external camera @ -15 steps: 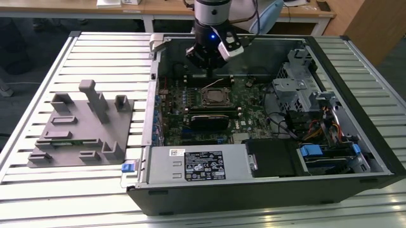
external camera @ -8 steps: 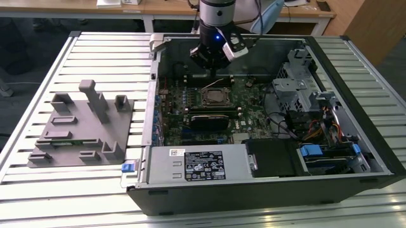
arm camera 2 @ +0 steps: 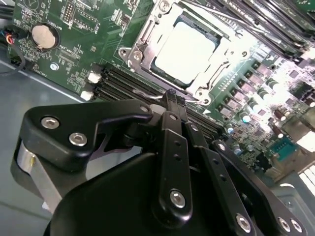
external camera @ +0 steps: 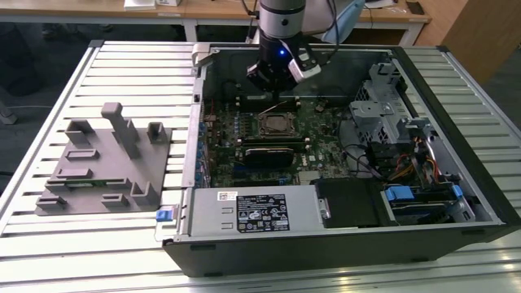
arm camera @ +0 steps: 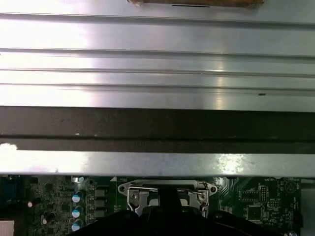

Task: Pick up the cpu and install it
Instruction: 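Install the first cpu locking lever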

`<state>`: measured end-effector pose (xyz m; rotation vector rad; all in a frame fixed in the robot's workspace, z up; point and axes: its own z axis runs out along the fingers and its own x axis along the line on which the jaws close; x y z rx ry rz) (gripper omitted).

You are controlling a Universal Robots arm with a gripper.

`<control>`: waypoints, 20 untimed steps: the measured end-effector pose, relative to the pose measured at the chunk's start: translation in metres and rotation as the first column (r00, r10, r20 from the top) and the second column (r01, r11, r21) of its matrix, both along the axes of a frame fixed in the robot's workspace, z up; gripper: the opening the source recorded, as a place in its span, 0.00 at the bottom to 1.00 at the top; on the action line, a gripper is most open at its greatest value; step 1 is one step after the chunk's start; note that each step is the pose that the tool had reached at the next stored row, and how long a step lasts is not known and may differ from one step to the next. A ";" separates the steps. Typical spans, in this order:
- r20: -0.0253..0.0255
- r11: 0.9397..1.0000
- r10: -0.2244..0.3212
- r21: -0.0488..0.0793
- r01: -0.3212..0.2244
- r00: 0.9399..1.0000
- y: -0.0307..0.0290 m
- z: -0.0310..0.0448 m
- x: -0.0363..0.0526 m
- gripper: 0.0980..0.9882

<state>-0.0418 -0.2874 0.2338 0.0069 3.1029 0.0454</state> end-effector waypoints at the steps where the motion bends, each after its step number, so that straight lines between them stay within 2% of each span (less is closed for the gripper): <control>1: 0.000 1.000 0.001 0.000 -0.001 1.000 0.0003 -0.0011 0.0001 0.01; 10: 0.000 1.000 0.004 0.000 -0.004 1.000 0.0067 -0.0076 0.0073 0.01; 20: 0.000 1.000 0.004 0.000 -0.004 1.000 0.0095 -0.0143 0.0162 0.01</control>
